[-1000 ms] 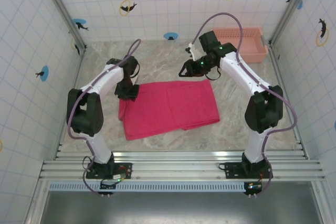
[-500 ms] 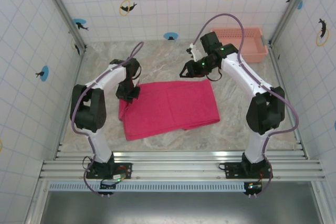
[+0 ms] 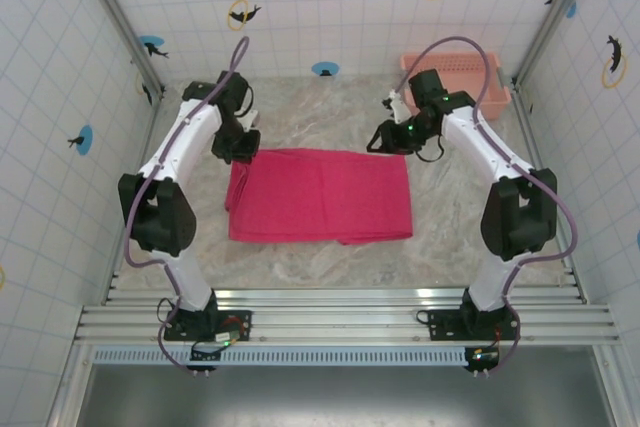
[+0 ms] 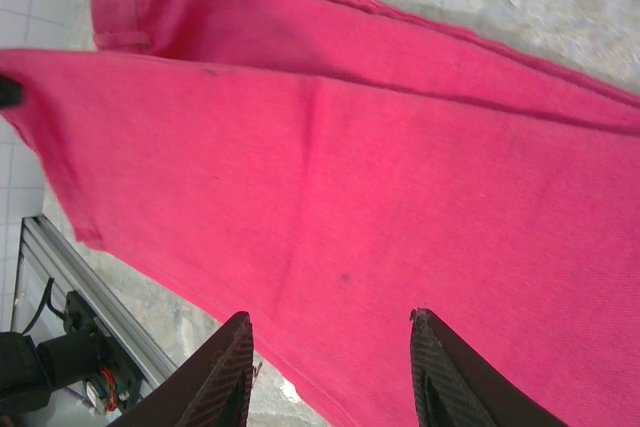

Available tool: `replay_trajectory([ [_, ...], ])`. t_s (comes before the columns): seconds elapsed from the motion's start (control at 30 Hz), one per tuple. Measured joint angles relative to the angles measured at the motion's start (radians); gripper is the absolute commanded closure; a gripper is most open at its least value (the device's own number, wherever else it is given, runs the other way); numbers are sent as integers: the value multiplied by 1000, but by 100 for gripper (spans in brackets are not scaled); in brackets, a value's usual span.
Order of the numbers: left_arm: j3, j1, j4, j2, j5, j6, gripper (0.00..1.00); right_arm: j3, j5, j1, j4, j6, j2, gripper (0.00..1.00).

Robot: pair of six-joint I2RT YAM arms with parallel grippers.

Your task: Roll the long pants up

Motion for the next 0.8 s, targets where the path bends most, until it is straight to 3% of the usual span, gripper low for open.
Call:
replay_trajectory([
  [0.43,281,56,-67,128,61,38,100,-323,79,-29,5,-33,-69,50],
  [0.6,362,64,-74,207,69,46,100,-361,102,-29,11,-32,-69,49],
  [0.63,379,69,-76,227,69,46,93,-361,105,-29,14,-32,-68,49],
  [0.67,394,74,-77,249,66,46,63,-361,109,-29,16,-32,-68,49],
  [0.8,506,98,-92,360,12,49,17,-358,132,-30,5,-48,-67,49],
])
